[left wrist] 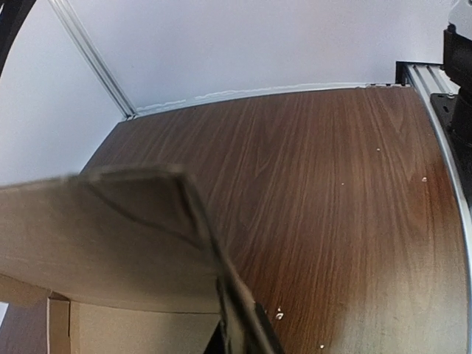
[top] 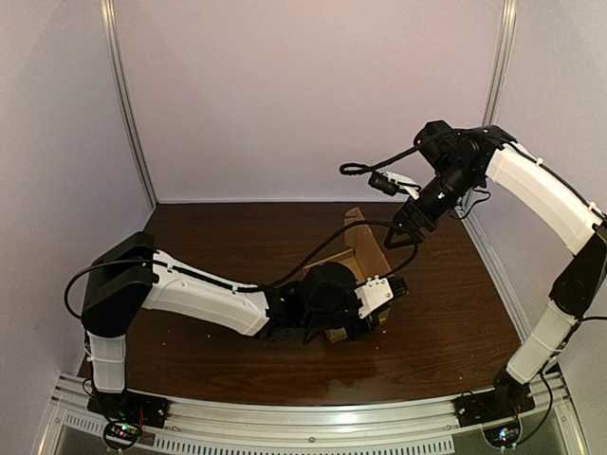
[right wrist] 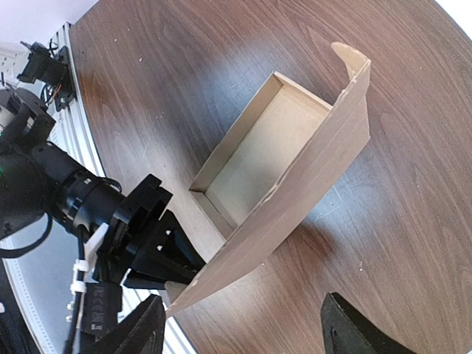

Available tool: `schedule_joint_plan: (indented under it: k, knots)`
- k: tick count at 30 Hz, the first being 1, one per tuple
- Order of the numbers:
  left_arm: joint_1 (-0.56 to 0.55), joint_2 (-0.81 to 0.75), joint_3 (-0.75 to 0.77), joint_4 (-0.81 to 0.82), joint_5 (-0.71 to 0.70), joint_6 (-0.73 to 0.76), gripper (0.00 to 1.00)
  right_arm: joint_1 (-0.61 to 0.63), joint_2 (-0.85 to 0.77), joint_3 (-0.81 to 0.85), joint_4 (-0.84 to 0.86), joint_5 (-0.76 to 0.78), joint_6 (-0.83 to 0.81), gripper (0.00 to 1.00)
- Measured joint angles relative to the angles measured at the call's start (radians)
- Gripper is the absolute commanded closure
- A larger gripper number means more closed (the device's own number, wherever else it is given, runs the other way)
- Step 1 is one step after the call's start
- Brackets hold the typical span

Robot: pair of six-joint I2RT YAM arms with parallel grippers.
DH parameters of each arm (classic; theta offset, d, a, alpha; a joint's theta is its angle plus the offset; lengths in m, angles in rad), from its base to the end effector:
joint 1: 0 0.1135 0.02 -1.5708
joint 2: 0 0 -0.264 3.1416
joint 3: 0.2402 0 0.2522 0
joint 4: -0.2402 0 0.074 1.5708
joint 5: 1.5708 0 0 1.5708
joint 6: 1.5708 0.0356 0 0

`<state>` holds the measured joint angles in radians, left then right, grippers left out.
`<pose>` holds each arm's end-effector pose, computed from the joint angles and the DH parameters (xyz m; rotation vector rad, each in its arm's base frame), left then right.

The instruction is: Fold the paper box

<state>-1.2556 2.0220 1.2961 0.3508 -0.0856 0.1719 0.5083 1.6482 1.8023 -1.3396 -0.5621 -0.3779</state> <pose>0.1455 -0.4364 0.1932 1.2634 1.5477 -0.6281 0.2637 0.1686 0.3771 -1.2880 2.3613 0.8078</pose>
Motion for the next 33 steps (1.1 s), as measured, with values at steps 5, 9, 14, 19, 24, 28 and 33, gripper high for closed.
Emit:
schedule_joint_plan:
  k: [5,9,14,19,24,28,33]
  knots:
    - [0.000,0.035,0.006,0.028,-0.060,-0.047,0.88,0.000,-0.002,0.000,0.000,-0.002,0.038,0.16]
    - [0.000,0.045,0.011,0.050,-0.094,-0.066,0.79,0.000,0.002,0.000,0.000,-0.005,0.050,0.15]
    - [0.000,0.046,0.034,0.063,-0.125,-0.079,0.66,0.012,0.034,-0.001,0.000,0.023,0.072,0.16]
    - [-0.002,0.007,0.011,0.059,-0.141,-0.085,0.63,0.018,0.092,0.000,0.000,0.094,0.097,0.19]
    - [-0.016,-0.175,-0.111,0.005,-0.139,-0.092,0.62,0.018,0.127,0.005,-0.002,0.137,0.118,0.35]
    - [-0.025,-0.338,-0.200,-0.032,-0.147,-0.127,0.62,0.018,0.158,0.028,-0.003,0.130,0.124,0.61]
    - [-0.026,-0.463,-0.323,-0.068,-0.262,-0.192,0.61,0.023,0.194,0.033,-0.003,0.121,0.114,0.77]
